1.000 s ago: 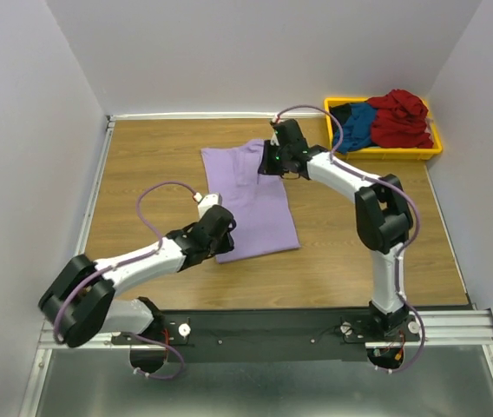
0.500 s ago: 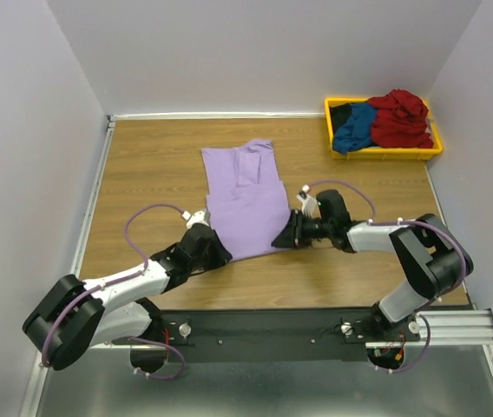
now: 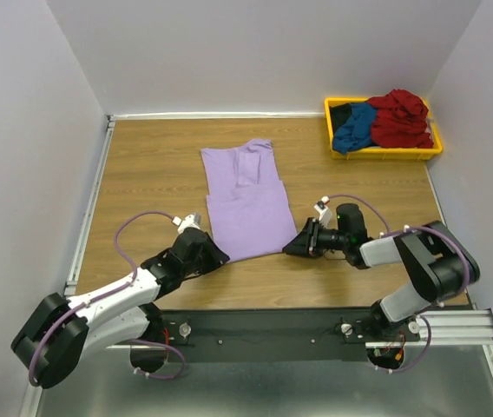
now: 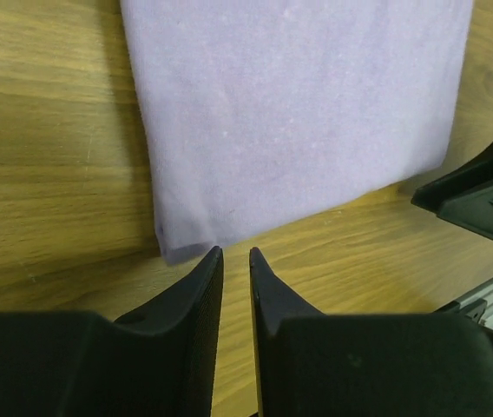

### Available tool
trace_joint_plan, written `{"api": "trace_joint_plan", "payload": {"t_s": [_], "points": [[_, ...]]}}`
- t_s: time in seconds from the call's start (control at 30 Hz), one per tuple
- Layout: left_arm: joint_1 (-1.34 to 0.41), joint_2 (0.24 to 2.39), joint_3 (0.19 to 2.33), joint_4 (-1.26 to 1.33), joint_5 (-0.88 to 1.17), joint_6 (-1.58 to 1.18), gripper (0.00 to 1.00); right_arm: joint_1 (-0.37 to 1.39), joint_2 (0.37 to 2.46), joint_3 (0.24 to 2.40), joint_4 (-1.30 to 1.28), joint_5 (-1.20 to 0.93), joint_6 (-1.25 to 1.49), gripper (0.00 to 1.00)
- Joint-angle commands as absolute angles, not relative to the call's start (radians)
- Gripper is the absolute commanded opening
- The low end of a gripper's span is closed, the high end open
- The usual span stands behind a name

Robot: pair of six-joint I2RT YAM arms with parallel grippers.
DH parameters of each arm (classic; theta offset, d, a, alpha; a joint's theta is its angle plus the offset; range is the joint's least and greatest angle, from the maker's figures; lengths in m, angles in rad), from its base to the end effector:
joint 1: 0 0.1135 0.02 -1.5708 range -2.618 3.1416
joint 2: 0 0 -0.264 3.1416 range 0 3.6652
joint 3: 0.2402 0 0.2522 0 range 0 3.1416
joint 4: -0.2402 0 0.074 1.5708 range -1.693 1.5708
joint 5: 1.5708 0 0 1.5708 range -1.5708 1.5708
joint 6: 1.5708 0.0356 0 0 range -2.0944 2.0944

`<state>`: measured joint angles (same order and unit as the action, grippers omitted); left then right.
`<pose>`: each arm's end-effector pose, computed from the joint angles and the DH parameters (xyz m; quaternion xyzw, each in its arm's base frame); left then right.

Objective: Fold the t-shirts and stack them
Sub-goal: Fold the tshirt

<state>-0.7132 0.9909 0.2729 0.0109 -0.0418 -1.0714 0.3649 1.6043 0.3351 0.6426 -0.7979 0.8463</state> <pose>0.1391 -0.1183 0.1472 -0.1704 0.8919 -0.3139 0.2774 0.2141 0.1091 0.1033 0.0241 0.8391 0.5230 0.1476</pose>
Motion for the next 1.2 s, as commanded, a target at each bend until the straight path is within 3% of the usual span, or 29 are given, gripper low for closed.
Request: {"api": "trace_joint_plan", "payload": {"t_s": [0.0,0.2,0.5,0.63,0.8,0.87,1.0,1.17], "points": [[-0.71,0.913,0.331,-0.09,-0.103,-1.065,0.27,0.362,1.465,0.408,0.533,-0.798,0.819,0.41],[-0.709,0.939,0.364,-0.061,-0.126,-1.062,0.27,0.362,1.556,0.509,0.526,-0.781,0.804,0.43],[-0.707,1.097,0.377,-0.012,-0.113,-1.049,0.27,0.327,1.782,0.439,0.586,-0.722,0.753,0.42],[-0.707,1.052,0.394,-0.077,-0.149,-1.039,0.27,0.328,1.726,0.436,0.546,-0.759,0.729,0.47],[-0.707,1.029,0.442,-0.176,-0.189,-1.012,0.3,0.33,1.511,0.517,0.2,-0.634,0.62,0.55],[-0.707,1.023,0.474,-0.24,-0.215,-1.008,0.32,0.33,1.458,0.541,0.105,-0.576,0.575,0.58],[-0.707,1.063,0.544,-0.363,-0.255,-0.989,0.47,0.339,1.391,0.609,-0.174,-0.431,0.52,0.6],[-0.707,1.094,0.597,-0.426,-0.258,-0.962,0.61,0.417,1.364,0.699,-0.369,-0.103,0.489,0.6]]}}
